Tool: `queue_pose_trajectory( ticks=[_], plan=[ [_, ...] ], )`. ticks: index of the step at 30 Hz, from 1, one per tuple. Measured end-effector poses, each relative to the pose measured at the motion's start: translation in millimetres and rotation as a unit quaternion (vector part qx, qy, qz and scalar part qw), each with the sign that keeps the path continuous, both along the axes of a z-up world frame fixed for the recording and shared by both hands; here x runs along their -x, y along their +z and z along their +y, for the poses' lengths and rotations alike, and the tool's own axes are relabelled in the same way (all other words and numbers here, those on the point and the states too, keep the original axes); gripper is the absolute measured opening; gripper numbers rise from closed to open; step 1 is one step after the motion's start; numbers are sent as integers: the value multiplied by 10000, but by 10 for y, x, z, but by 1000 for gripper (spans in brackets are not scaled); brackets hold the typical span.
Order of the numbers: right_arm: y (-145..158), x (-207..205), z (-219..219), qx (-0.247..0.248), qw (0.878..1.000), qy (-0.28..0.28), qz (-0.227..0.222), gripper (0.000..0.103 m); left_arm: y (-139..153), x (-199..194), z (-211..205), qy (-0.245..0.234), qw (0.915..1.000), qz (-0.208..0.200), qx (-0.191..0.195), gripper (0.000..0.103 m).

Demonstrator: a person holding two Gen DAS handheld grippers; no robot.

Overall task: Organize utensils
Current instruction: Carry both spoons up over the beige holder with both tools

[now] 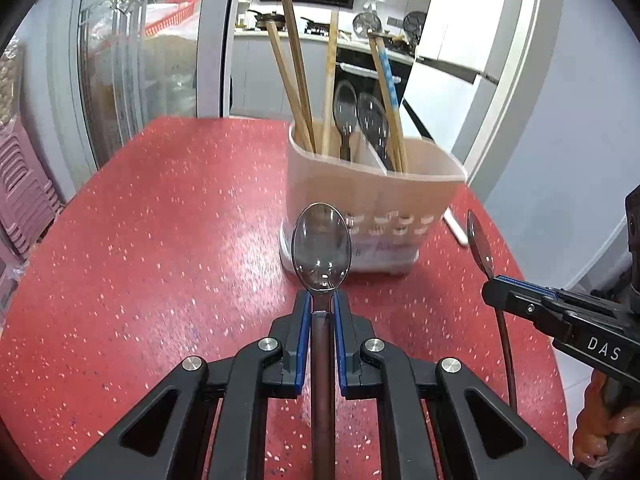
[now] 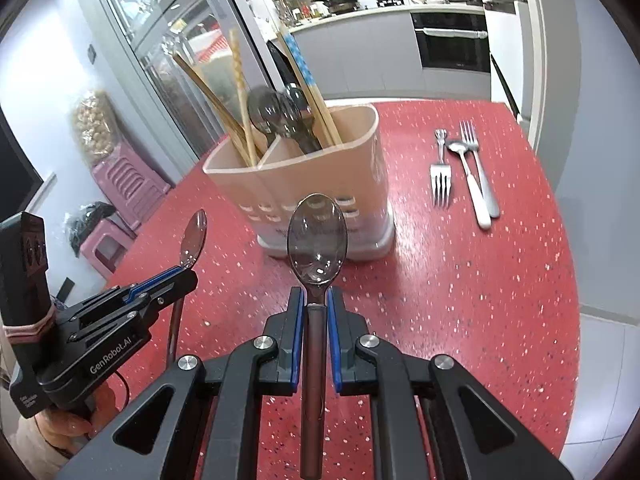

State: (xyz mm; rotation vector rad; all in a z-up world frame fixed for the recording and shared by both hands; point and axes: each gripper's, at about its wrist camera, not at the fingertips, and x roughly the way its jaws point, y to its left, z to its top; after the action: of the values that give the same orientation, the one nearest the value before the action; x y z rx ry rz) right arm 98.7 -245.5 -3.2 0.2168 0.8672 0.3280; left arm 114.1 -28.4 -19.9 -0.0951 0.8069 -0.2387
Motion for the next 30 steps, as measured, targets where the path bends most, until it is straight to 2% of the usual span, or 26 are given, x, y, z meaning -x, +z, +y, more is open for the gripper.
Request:
queue_pose_trajectory(
  ticks=[11,21,30],
  plan=[
    [426,-171,-75,-227,9988,-3,-438,12,539,-202,77,71,9979,-607,234,35],
    [831,-488,-133,-344,9946,-81,-972,12,938,-674,72,247,9920,-1120,526,35],
    [938,-916,-111,-494,9906,-124,-1269,12,989,-1022,-93,302,9865,-1470,653,35]
  ],
)
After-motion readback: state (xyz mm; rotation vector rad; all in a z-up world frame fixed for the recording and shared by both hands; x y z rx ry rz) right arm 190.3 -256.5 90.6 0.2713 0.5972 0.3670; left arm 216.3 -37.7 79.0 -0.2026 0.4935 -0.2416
